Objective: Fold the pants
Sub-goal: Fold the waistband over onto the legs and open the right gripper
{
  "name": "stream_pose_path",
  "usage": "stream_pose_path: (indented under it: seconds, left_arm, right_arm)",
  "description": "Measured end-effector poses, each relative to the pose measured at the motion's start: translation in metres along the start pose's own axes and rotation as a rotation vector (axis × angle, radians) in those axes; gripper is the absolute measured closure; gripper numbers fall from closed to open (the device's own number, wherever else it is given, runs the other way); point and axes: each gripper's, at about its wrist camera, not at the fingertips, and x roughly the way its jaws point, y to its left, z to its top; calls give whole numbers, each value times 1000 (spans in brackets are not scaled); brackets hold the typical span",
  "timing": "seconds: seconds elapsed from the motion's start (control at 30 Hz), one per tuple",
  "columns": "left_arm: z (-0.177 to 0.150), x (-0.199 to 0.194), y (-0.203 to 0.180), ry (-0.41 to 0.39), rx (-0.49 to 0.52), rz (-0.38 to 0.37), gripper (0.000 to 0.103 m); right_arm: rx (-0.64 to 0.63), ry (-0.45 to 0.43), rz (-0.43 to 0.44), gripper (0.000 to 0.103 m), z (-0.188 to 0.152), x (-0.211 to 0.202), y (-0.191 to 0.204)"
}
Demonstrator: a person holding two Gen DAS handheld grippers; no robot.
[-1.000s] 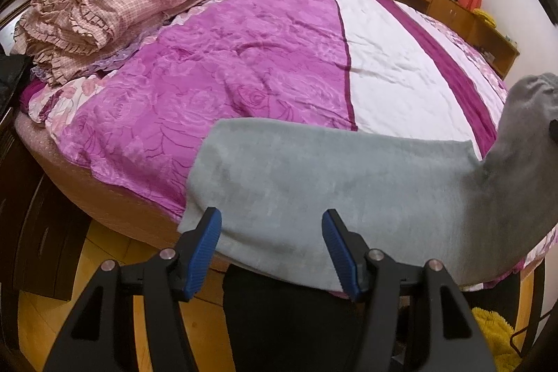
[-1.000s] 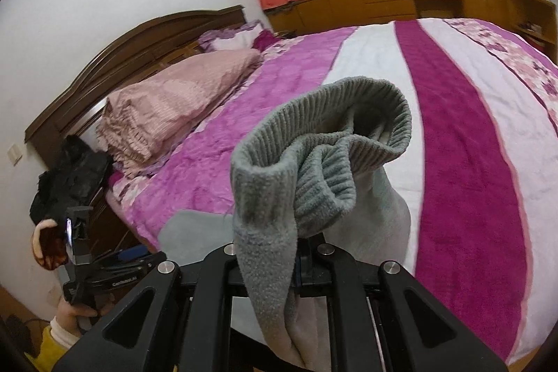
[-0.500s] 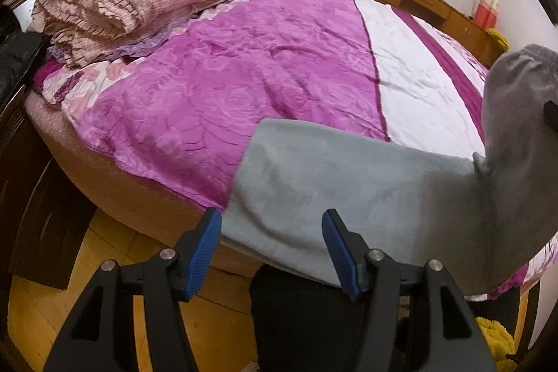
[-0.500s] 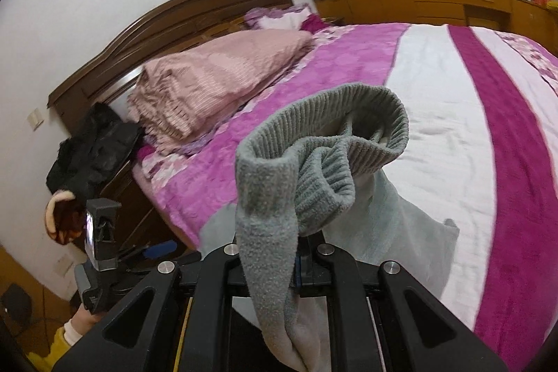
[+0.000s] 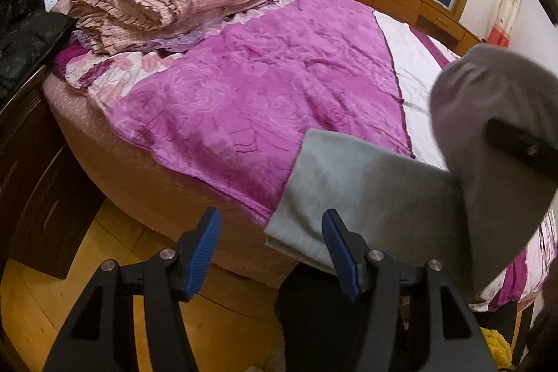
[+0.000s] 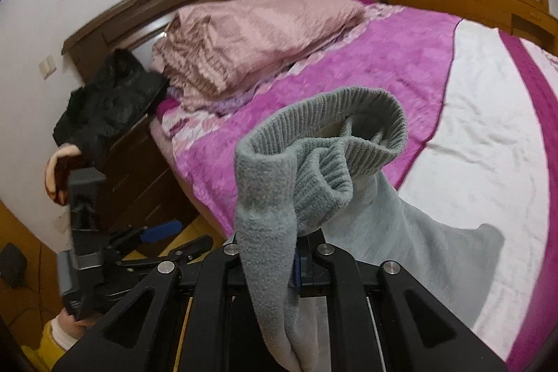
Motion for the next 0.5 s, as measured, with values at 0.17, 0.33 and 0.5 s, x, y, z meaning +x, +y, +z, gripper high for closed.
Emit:
stream_pose_path:
  seconds: [0.17, 0.33, 0.5]
  left_arm:
    - [-6, -5, 11, -10, -3, 0, 40]
    - [-13, -5, 21, -7, -23, -8, 40]
    - [-18, -3, 26, 3, -57, -51, 40]
  right_arm:
    - [39, 98, 65, 95, -10, 45, 7]
    - [24, 156, 70, 91, -19, 79, 14]
    - [26, 221, 118, 71, -24, 96, 22]
